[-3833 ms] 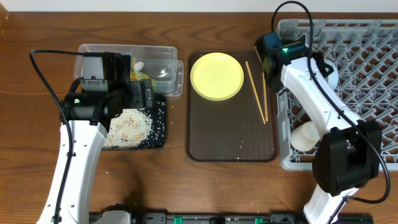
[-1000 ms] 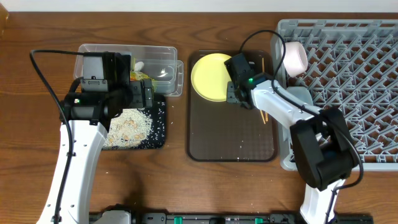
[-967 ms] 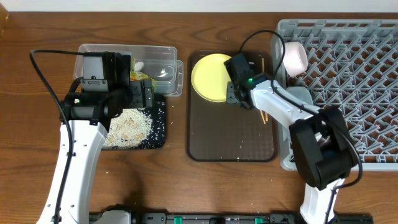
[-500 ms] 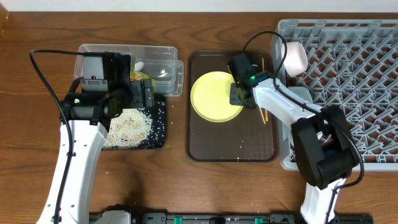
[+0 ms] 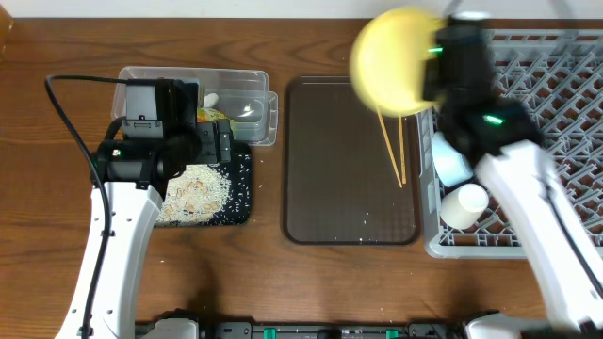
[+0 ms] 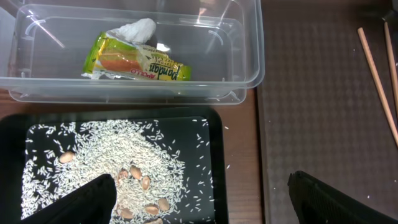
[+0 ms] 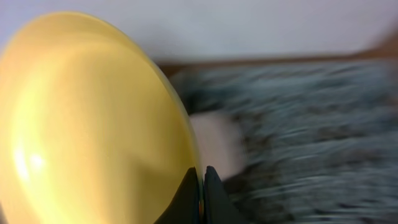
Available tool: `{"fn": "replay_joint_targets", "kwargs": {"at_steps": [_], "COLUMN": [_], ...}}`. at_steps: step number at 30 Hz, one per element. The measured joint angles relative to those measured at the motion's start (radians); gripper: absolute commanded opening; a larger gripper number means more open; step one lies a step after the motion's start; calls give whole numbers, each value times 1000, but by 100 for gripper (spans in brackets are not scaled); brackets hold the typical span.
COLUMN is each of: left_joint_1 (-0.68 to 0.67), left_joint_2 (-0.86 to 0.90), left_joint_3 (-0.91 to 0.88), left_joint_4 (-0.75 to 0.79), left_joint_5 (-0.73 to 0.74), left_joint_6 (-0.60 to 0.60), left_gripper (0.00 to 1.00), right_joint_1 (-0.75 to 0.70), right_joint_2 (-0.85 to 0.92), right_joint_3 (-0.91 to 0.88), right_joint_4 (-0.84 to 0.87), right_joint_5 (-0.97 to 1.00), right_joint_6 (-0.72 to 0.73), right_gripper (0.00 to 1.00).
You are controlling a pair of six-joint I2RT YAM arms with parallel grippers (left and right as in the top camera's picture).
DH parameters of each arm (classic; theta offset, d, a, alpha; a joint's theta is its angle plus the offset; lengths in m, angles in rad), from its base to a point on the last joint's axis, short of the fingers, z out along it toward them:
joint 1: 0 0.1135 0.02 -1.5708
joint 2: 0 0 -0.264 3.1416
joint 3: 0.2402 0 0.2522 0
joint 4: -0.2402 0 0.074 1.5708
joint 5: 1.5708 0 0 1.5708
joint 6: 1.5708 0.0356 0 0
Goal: Sort waste into correct bins and load items into the dishwasher rack
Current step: 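Lift the yellow plate and stand it upright in the dish rack, then reach the right gripper down to the wooden chopsticks on the tray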
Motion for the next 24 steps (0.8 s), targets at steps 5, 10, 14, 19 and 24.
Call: {"fn": "replay_joint_targets", "kwargs": {"at_steps": [5,10,14,19,24], "left_joint_1": [0,0,0,0,0], "left_joint_2": [0,0,0,0,0], "left_joint_3": [0,0,0,0,0], "left_joint_4": [0,0,0,0,0], "left_joint_5": [0,0,0,0,0], "left_joint_6": [0,0,0,0,0], "left_gripper": [91,91,91,91,91], "right_joint_1": [-121,-204,-227,-235,-240], "right_joint_2": [-70,-16,61,173,268], "right_joint_3": [1,0,0,0,0], "right_joint_4": [3,42,94,166,232], "right_joint_5": [223,349,415,441,452], "right_joint_6": [-113,-224,-314,-417,-497], "right_gripper": [1,1,1,1,1]}}
